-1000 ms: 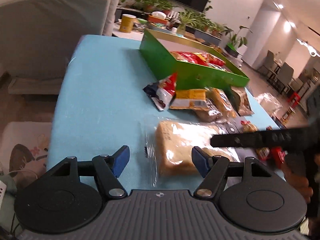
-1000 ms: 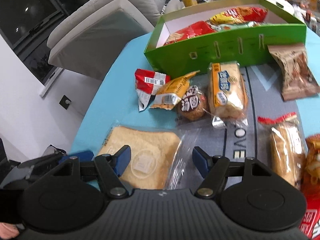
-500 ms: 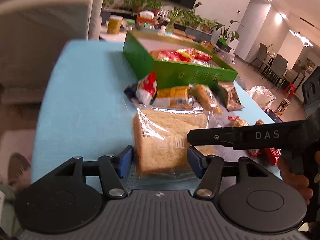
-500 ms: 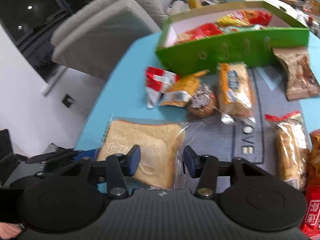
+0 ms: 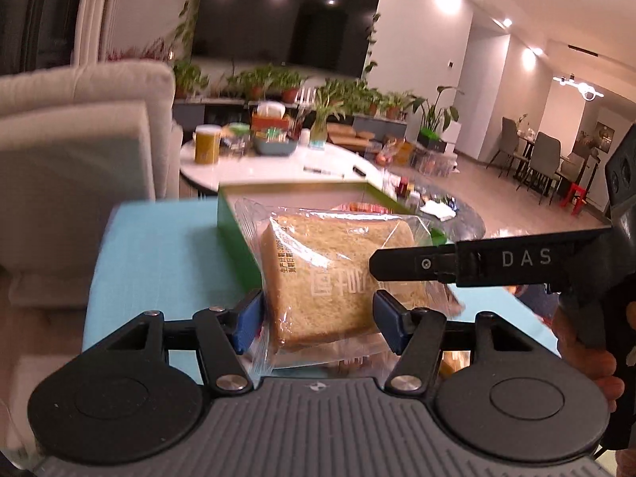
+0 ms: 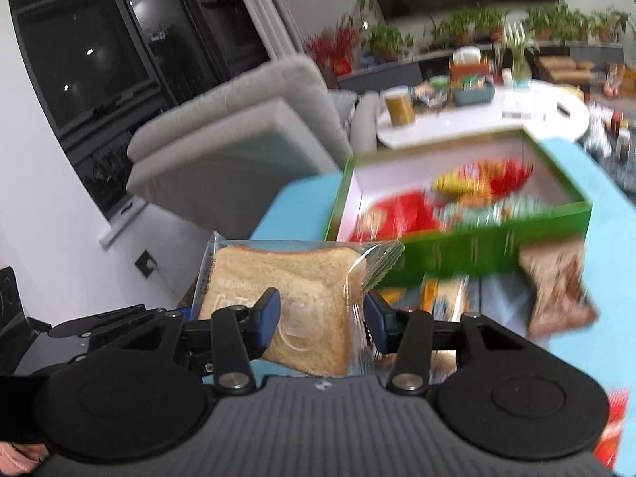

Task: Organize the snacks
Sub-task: 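Lower the toast bag into the green box and open the right gripper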

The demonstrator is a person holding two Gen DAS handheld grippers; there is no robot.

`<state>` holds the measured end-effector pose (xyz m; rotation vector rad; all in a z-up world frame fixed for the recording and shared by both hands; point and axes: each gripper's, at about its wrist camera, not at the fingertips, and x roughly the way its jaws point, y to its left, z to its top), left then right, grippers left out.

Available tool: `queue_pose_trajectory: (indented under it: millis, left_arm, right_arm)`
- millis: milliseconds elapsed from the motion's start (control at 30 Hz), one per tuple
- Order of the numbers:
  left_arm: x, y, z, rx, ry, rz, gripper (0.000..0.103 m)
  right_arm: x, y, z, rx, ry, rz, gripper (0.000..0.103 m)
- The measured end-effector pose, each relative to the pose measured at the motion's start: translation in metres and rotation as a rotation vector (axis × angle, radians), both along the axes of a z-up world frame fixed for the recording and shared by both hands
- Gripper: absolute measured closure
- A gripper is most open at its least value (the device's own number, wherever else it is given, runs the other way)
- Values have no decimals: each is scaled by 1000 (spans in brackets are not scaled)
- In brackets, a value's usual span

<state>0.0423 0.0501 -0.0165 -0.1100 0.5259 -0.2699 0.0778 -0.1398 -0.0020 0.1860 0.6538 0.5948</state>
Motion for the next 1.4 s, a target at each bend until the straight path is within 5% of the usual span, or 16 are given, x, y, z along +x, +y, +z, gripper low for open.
queue_pose_trajectory:
  millis: [533,1100,1400]
  left_arm:
    - [107,-21,27,43,-31,23,46]
    - [187,-25,-16,49,78,46,45]
    - [202,-16,-35,99,95,137,43]
  right_arm:
    - [92,-17,27,28,-69,-25,53]
    - [163,-14,-2,-9,5,-50,53]
    - [179,-14,-23,-46,-15,-114,52]
